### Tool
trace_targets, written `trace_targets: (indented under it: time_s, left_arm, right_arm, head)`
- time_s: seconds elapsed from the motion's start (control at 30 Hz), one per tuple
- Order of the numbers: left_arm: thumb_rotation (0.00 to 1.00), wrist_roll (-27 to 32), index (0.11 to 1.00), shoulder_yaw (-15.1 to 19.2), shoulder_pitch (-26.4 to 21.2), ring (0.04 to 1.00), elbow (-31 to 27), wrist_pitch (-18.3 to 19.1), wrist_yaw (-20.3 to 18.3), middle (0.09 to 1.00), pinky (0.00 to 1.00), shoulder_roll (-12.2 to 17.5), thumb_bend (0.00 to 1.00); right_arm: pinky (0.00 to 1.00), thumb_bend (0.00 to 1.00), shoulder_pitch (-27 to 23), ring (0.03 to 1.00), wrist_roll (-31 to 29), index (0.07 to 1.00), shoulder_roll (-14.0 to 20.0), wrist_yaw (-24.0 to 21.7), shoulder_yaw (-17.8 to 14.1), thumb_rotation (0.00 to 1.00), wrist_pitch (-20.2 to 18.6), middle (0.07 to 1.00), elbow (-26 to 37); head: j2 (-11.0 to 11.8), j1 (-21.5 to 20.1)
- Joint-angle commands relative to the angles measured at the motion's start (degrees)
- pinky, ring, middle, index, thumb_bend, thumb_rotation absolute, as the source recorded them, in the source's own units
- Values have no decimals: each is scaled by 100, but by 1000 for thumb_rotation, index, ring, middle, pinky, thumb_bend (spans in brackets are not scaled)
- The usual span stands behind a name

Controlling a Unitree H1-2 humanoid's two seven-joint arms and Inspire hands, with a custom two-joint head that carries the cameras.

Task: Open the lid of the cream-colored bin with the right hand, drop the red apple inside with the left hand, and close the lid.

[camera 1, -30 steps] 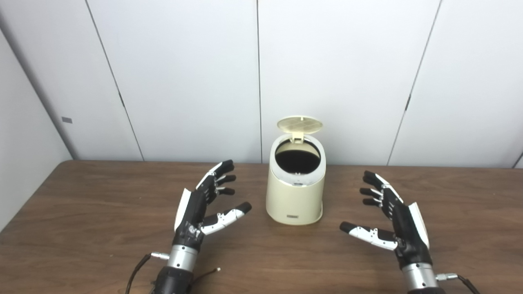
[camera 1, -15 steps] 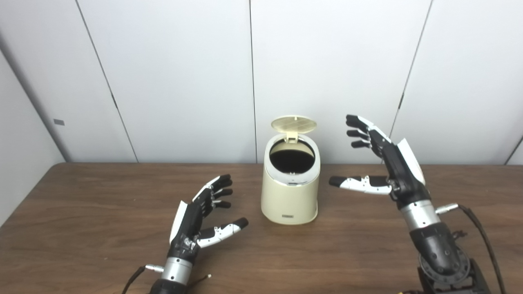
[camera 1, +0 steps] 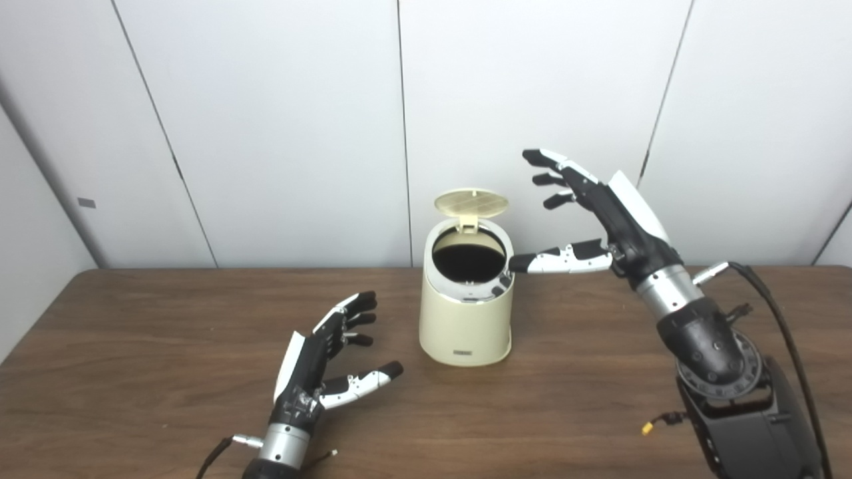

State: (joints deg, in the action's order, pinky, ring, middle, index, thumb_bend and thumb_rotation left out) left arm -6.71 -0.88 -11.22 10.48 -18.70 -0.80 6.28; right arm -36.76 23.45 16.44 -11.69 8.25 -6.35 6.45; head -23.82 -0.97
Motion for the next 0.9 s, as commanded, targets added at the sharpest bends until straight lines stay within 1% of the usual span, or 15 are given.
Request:
trace_targets:
  time_s: [0.0,0.03,0.07,0.1,0.17,0.23,0.3,0.37,0.4,0.5,0.6,0.7,0.87]
  left_arm:
    - [167,29,858,29,4,813,-105,-51,-3,856,689,79,786]
    - [163,23,857,31,14,813,-112,-32,2,856,689,71,785]
    - [159,22,859,30,23,815,-116,-21,2,859,690,65,781]
    - [159,23,859,29,31,816,-120,-4,2,859,690,56,780]
    - [165,7,861,26,40,816,-121,18,14,860,687,37,784]
    - [167,10,861,20,45,819,-108,20,16,862,687,22,785]
    - [153,22,864,12,43,821,-98,8,11,863,688,9,774]
    - [145,30,863,15,39,819,-106,30,17,861,695,-6,771]
    - [139,34,863,16,38,819,-112,42,17,862,700,-11,769]
    - [133,22,861,19,30,814,-110,18,38,858,690,-20,766]
    - [128,31,858,25,33,810,-150,66,43,855,686,-33,768]
    - [143,-1,858,25,24,806,-150,59,61,853,686,-30,772]
    - [150,-18,858,21,-2,805,-111,19,80,854,690,-30,776]
  right_arm:
    - [640,882,-392,836,166,884,135,-24,27,427,65,891,29]
    - [652,879,-463,840,247,884,183,-61,81,448,63,888,-10]
    - [695,866,-532,863,323,888,232,-114,130,491,44,892,-45]
    - [702,864,-601,867,408,888,272,-173,176,497,0,893,-76]
    - [750,855,-723,897,633,890,336,-268,274,557,-101,898,-127]
    - [768,856,-832,911,969,882,393,-324,404,621,-192,889,-161]
    - [819,844,-920,935,1188,871,441,-361,503,666,-170,879,-225]
    - [858,840,-999,951,1279,863,479,-350,581,683,-5,870,-365]
    - [900,842,-1036,959,1314,860,505,-331,623,700,107,861,-442]
    - [966,855,-1178,971,1554,852,607,-290,813,750,437,851,-691]
    - [966,867,-1274,966,1880,824,687,-192,998,787,745,834,-856]
    - [993,884,-1281,953,2036,782,667,-76,1044,777,964,801,-958]
    - [1000,893,-1228,948,2238,781,616,-73,1061,761,1042,788,-927]
  head:
    - [-2,-14]
    - [-2,-14]
    - [-4,-18]
    - [-5,-15]
    - [-10,-5]
    - [-11,10]
    - [-19,42]
    - [-28,68]
    - [-32,72]
    - [-48,89]
    - [-67,117]
    - [-75,129]
    - [-85,144]
